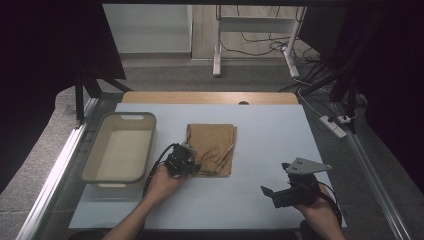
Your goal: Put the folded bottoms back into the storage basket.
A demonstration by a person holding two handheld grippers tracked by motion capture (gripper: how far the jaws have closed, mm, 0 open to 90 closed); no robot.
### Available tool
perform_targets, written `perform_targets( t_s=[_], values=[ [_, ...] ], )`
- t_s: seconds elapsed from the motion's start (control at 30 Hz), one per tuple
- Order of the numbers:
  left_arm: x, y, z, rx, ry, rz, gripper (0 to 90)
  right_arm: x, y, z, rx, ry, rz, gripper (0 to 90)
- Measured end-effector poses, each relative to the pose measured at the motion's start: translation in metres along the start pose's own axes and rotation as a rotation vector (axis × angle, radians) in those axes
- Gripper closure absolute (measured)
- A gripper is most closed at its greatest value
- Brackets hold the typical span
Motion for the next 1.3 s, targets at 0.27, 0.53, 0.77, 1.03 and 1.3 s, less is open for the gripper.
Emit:
perform_targets(
  t_s=[0.27,0.53,0.77,1.03,1.3],
  values=[
    [0.000,-0.001,-0.001,0.006,0.000,-0.005,78.6,-0.010,0.002,0.009,-0.004,0.008,0.010,0.4],
    [-0.001,-0.002,0.000,0.029,-0.004,-0.016,78.1,-0.018,0.010,0.018,0.003,0.008,-0.002,0.0],
    [-0.001,-0.001,0.000,0.020,-0.003,-0.010,78.0,-0.030,0.015,0.023,-0.006,-0.001,-0.001,0.0],
    [-0.001,-0.001,-0.001,0.016,0.001,-0.007,77.8,-0.053,0.019,0.028,-0.026,-0.026,0.011,0.0],
    [-0.001,0.000,-0.001,0.003,0.000,0.003,77.4,-0.071,0.029,0.036,-0.033,-0.035,0.006,0.0]
  ],
)
Point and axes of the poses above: each handheld gripper's, and its own axes: x roughly backward along the jaws, z roughly out of its top, y roughly to its right, the point moved 6 cm from there along -x, roughly forward along the jaws, and after that the axes turned 8 degrees about y, right-handed, at the moved point
